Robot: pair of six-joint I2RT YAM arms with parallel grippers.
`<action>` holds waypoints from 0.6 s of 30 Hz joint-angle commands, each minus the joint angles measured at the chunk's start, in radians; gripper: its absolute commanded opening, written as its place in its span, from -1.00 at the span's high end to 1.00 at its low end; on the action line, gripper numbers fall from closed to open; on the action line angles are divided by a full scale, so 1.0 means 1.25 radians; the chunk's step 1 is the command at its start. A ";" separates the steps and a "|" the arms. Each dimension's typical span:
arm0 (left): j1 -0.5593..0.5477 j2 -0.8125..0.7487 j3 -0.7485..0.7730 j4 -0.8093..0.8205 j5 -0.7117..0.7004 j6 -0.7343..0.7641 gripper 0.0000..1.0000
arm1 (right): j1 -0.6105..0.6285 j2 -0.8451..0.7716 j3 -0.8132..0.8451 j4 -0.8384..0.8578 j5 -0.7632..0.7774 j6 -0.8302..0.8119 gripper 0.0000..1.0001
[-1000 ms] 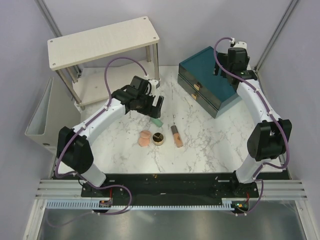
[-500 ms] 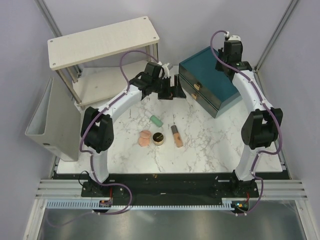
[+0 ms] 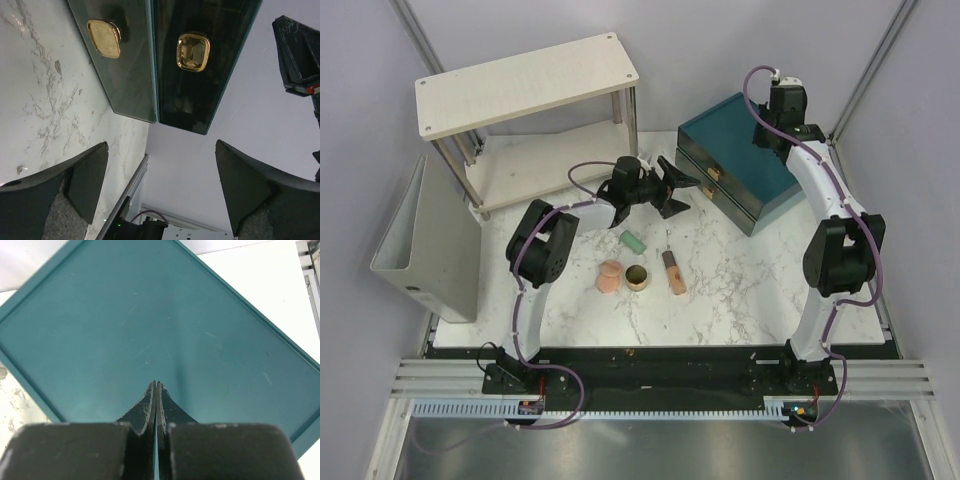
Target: Organize the makeup
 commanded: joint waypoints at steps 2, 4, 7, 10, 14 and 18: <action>-0.005 0.055 0.083 0.159 0.025 -0.149 -0.85 | -0.015 0.019 -0.001 0.004 -0.027 0.005 1.00; -0.006 0.075 0.114 0.161 0.025 -0.150 -0.80 | -0.021 0.028 0.000 0.004 -0.040 0.011 1.00; -0.005 0.100 0.147 0.170 0.022 -0.161 -0.72 | -0.024 0.041 -0.001 0.004 -0.051 0.017 1.00; -0.007 0.136 0.185 0.173 0.029 -0.174 -0.57 | -0.026 0.051 -0.004 0.004 -0.067 0.025 1.00; -0.012 0.164 0.218 0.160 0.018 -0.177 -0.47 | -0.027 0.066 -0.004 0.001 -0.081 0.033 1.00; -0.018 0.175 0.253 0.099 -0.011 -0.141 -0.45 | -0.029 0.077 -0.004 0.000 -0.090 0.037 1.00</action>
